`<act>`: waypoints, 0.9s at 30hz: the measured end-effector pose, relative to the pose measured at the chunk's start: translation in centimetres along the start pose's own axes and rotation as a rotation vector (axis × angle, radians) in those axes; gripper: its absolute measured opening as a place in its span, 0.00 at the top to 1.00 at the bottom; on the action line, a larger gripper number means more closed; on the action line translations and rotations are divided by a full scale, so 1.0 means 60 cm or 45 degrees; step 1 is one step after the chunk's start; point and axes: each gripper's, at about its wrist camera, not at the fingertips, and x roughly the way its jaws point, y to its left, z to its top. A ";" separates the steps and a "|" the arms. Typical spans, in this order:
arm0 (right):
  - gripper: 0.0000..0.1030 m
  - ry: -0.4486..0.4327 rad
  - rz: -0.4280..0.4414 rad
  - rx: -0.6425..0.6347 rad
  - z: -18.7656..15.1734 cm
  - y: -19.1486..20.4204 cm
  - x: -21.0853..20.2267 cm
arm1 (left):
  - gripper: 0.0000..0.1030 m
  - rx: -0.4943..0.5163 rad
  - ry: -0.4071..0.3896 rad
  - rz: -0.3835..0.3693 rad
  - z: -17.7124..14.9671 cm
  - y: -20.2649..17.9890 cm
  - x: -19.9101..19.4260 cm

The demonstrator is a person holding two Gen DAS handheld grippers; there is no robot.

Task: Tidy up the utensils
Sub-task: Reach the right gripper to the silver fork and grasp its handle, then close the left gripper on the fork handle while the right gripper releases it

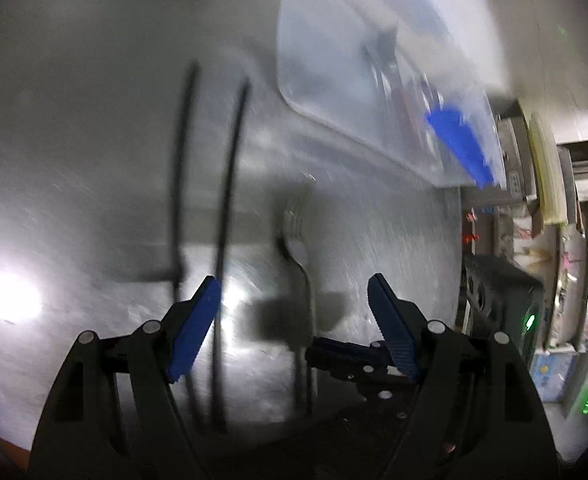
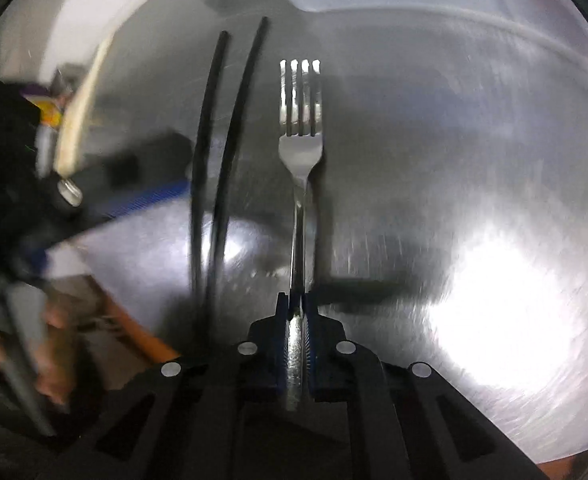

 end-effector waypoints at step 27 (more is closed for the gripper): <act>0.91 0.036 -0.332 -0.322 -0.052 0.100 0.034 | 0.30 -0.242 -0.002 -0.141 -0.014 0.022 0.019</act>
